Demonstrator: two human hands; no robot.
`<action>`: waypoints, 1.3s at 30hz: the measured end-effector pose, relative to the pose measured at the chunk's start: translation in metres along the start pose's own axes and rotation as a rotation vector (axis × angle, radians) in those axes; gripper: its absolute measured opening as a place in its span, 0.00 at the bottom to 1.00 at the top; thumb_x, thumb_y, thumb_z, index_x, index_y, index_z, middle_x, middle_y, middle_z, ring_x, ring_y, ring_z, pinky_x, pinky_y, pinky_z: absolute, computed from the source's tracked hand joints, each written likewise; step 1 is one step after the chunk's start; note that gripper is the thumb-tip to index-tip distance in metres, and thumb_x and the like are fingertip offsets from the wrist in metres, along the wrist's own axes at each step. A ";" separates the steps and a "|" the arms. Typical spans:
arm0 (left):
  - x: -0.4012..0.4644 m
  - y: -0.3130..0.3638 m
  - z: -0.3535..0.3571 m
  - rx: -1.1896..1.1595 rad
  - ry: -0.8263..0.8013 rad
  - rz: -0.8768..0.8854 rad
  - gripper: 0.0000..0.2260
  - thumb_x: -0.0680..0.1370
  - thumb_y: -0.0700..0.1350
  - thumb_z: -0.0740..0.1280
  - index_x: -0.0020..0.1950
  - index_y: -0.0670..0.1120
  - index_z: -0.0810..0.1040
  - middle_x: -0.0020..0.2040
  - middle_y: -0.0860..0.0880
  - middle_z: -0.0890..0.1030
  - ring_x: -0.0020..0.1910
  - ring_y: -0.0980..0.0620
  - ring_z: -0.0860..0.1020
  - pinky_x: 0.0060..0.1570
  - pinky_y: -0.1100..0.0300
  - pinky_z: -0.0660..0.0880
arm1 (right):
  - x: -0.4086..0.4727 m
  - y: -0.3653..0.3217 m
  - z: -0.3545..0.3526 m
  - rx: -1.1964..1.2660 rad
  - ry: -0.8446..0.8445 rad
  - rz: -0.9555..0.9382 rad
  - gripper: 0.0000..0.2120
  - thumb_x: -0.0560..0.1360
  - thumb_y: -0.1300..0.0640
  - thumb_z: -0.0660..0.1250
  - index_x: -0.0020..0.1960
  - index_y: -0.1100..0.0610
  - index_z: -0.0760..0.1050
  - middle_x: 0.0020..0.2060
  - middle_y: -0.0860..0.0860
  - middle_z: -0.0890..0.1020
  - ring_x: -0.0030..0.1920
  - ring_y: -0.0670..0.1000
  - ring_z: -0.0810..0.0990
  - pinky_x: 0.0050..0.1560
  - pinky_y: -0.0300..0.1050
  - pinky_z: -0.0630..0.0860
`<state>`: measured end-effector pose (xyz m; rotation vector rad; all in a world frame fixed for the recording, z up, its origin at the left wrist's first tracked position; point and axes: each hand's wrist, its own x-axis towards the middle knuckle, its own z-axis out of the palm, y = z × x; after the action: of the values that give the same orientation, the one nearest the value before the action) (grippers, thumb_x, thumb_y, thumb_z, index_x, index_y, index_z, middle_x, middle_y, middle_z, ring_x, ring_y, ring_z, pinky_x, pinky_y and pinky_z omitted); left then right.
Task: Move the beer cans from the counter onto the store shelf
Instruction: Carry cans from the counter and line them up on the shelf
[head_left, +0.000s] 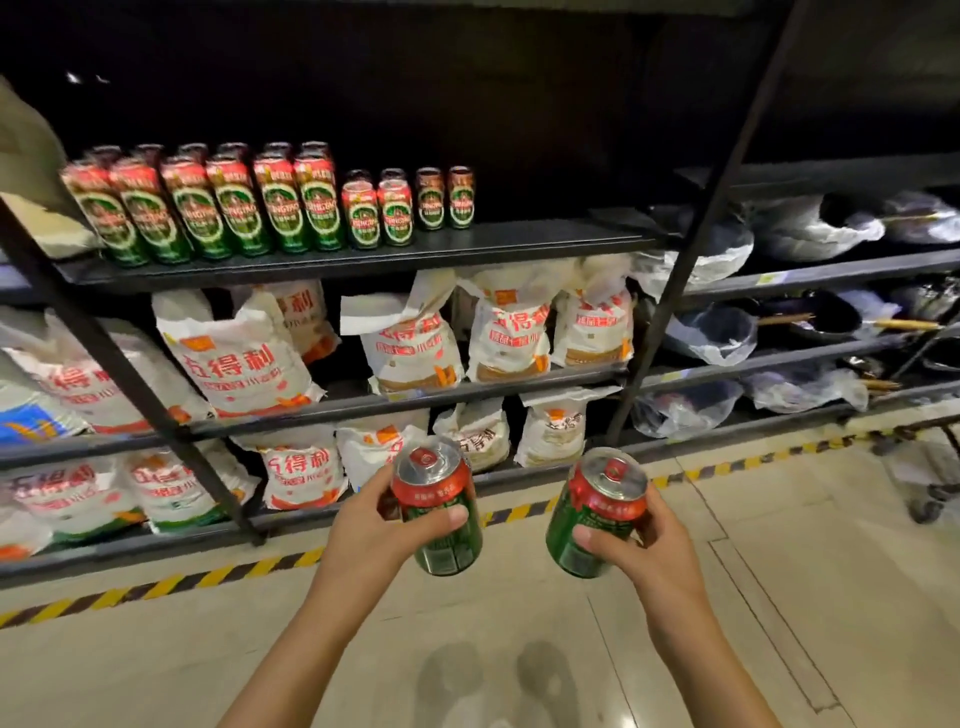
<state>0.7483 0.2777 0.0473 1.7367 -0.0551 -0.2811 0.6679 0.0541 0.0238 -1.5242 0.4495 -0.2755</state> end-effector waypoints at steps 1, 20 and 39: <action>0.014 0.003 0.002 -0.009 0.030 -0.003 0.28 0.61 0.49 0.80 0.58 0.59 0.74 0.52 0.60 0.79 0.52 0.60 0.76 0.46 0.61 0.73 | 0.018 -0.004 0.001 0.002 -0.019 -0.007 0.30 0.56 0.62 0.79 0.55 0.47 0.76 0.46 0.46 0.83 0.44 0.39 0.81 0.38 0.30 0.75; 0.267 0.043 0.004 -0.017 0.170 -0.022 0.24 0.65 0.45 0.78 0.58 0.54 0.74 0.48 0.59 0.78 0.47 0.63 0.74 0.41 0.67 0.70 | 0.291 -0.045 0.067 0.014 -0.148 -0.005 0.34 0.59 0.62 0.80 0.60 0.45 0.74 0.51 0.45 0.83 0.53 0.45 0.80 0.42 0.32 0.77; 0.491 0.094 0.021 -0.001 0.100 0.062 0.23 0.64 0.43 0.78 0.55 0.57 0.77 0.46 0.59 0.83 0.45 0.66 0.80 0.43 0.70 0.74 | 0.497 -0.082 0.130 -0.049 -0.220 -0.009 0.29 0.58 0.59 0.80 0.55 0.45 0.75 0.46 0.43 0.83 0.46 0.38 0.80 0.45 0.33 0.73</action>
<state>1.2304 0.1449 0.0593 1.7419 -0.0362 -0.1488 1.1757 -0.0539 0.0495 -1.5844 0.2769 -0.1019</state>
